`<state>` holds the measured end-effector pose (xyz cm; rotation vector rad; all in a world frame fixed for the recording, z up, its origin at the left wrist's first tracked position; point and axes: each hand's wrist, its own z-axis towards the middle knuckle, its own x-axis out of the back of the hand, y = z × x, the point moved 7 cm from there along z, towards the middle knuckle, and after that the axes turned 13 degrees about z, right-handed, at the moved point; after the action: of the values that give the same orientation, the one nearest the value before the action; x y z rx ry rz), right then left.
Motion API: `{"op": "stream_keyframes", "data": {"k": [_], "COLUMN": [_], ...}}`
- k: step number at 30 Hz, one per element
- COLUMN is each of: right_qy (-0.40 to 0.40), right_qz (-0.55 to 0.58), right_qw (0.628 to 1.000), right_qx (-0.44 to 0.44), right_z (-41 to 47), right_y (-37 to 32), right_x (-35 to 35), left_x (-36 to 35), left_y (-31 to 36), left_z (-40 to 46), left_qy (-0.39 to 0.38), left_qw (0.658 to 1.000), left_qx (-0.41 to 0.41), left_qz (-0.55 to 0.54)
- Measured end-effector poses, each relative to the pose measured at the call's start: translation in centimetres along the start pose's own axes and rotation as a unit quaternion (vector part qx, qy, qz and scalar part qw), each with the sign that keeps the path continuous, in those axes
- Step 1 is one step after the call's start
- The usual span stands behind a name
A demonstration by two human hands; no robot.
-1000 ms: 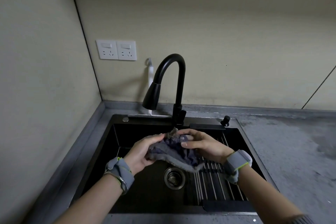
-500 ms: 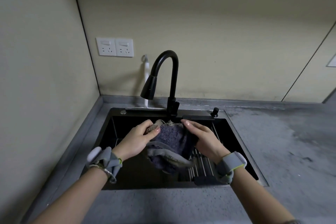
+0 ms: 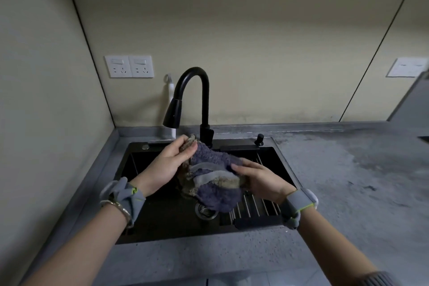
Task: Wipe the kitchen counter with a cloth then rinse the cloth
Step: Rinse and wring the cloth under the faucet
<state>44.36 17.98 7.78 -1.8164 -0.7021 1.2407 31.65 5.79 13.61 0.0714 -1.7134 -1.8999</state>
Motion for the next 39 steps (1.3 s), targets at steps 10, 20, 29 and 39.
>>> {"op": "stream_keyframes", "data": {"k": [10, 20, 29, 39], "right_qy": [0.068, 0.039, 0.043, 0.055], "right_qz": [-0.144, -0.296, -0.619, -0.205], "right_qw": [0.971, 0.954, 0.782, 0.968], "right_qx": [0.178, 0.017, 0.059, -0.135], "right_z": [-0.1, 1.8, 3.3, 2.6], "right_y": [-7.4, -10.3, -11.4, -6.9], "right_x": [6.5, 12.7, 16.0, 22.2], "left_x": [-2.3, -8.9, -12.8, -15.0], "left_y": [0.7, -4.6, -4.2, -8.4], "left_z": [4.6, 10.3, 12.7, 12.0], "left_qy": [0.095, 0.047, -0.045, -0.039], "left_qw": [0.952, 0.965, 0.88, 0.942], "left_qx": [-0.046, 0.256, 0.176, 0.323], "left_qz": [0.289, 0.032, 0.44, 0.086]}}
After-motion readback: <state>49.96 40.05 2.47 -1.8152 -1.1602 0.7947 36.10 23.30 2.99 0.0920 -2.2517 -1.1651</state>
